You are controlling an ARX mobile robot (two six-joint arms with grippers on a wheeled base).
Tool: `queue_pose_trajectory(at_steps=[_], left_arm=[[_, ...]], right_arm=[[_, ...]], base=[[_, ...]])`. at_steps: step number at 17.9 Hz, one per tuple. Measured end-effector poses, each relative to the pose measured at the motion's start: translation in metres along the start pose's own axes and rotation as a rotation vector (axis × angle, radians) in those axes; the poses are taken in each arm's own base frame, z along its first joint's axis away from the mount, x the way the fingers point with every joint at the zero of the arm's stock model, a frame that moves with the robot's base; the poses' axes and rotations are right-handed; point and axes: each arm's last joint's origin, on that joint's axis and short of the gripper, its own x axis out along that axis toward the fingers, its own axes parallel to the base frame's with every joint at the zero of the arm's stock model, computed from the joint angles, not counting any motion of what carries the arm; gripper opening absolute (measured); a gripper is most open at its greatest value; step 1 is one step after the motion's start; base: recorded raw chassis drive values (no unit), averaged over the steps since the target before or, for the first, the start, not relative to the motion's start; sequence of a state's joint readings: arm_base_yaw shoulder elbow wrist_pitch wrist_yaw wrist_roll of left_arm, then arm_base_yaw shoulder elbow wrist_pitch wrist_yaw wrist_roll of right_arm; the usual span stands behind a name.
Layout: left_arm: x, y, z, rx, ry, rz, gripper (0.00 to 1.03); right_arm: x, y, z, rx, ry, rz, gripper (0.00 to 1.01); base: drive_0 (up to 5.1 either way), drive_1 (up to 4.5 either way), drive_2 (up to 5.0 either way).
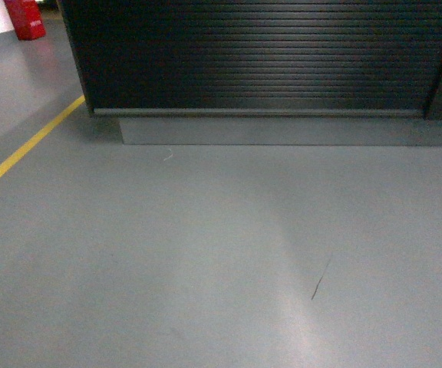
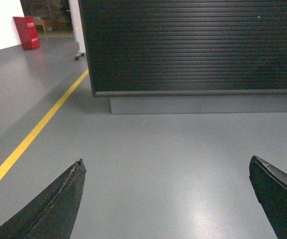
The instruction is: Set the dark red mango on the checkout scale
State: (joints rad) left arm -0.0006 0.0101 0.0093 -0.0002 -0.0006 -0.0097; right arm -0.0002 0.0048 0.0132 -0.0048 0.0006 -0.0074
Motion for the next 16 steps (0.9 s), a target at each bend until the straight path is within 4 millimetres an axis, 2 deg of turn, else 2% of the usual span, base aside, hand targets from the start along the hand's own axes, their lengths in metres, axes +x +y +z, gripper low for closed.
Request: queue_pose_trajectory(at_steps=[16], left_arm=[[0.0,0.0,-0.0001,0.0,0.002,0.0,0.98]], right_arm=[[0.0,0.0,0.0001,0.0,-0.001,0.001,0.98]], base=[[0.0,4.32,-4.3]])
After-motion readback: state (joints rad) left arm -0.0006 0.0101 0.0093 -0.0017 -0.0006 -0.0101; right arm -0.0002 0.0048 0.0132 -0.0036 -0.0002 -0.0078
